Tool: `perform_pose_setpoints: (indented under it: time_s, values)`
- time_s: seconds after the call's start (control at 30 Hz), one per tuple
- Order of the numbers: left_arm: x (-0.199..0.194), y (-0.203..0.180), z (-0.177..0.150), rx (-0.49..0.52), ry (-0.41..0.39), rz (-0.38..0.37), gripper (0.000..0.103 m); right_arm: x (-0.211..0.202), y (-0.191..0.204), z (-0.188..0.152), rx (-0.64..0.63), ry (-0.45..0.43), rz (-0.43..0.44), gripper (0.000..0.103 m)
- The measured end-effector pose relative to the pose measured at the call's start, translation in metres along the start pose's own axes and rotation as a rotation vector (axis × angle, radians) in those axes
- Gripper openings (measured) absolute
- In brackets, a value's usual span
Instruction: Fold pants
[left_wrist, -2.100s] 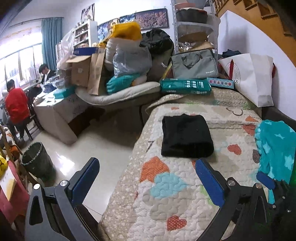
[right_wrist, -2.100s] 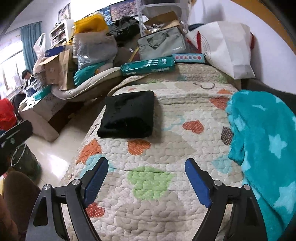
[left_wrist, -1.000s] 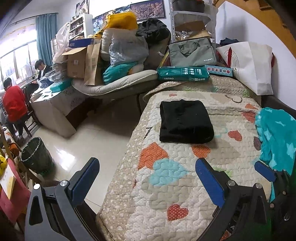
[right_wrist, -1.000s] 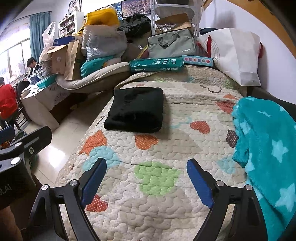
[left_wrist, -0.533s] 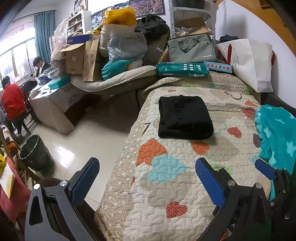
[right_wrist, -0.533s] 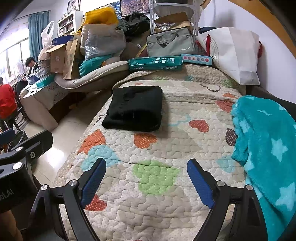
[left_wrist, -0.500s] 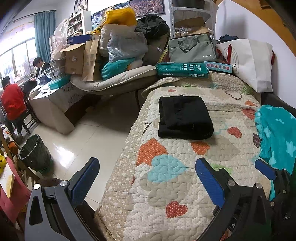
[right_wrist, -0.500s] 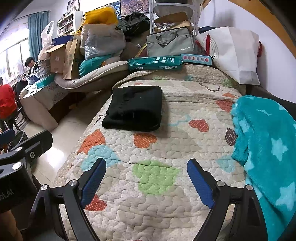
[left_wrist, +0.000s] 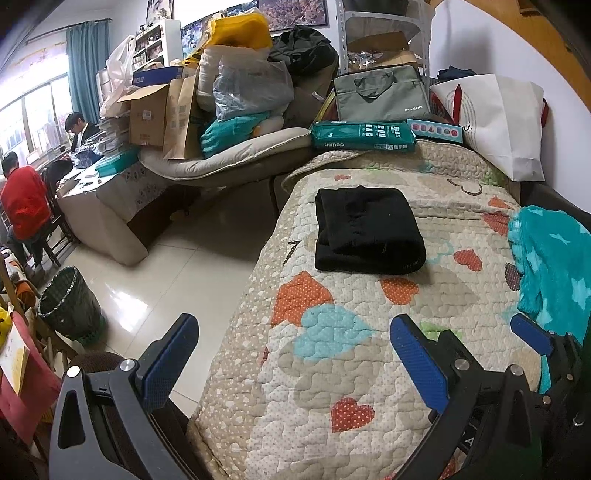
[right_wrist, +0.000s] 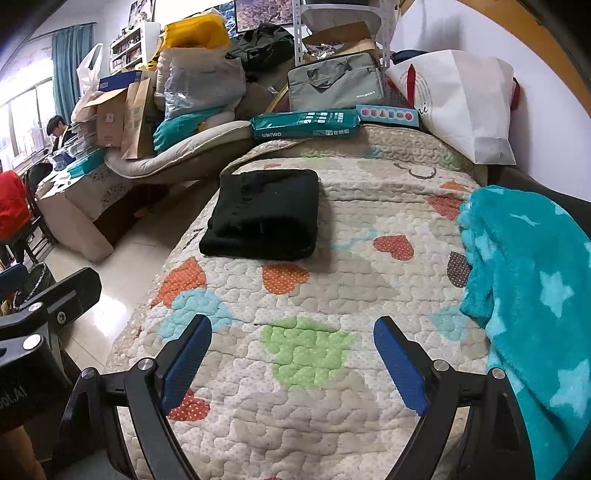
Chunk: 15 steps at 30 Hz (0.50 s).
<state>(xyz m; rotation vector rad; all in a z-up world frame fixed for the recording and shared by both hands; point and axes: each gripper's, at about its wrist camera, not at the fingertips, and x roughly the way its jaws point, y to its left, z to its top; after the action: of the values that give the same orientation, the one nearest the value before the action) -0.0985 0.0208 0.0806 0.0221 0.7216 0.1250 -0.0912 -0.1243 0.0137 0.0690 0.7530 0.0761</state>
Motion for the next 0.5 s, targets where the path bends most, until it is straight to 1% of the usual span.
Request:
perform_pose_setpoints:
  time_s: [0.2,0.5]
  values:
    - [0.0034,0.0009,-0.0074,-0.002,0.010,-0.005,0.103,-0.0002,0.0003,-0.0002,0.001,0.000,0.000,0.093]
    - [0.0043,0.0023,-0.0077,0.001,0.010,-0.008,0.103,-0.0002,0.0001,-0.0003,0.000,0.000,-0.001,0.093]
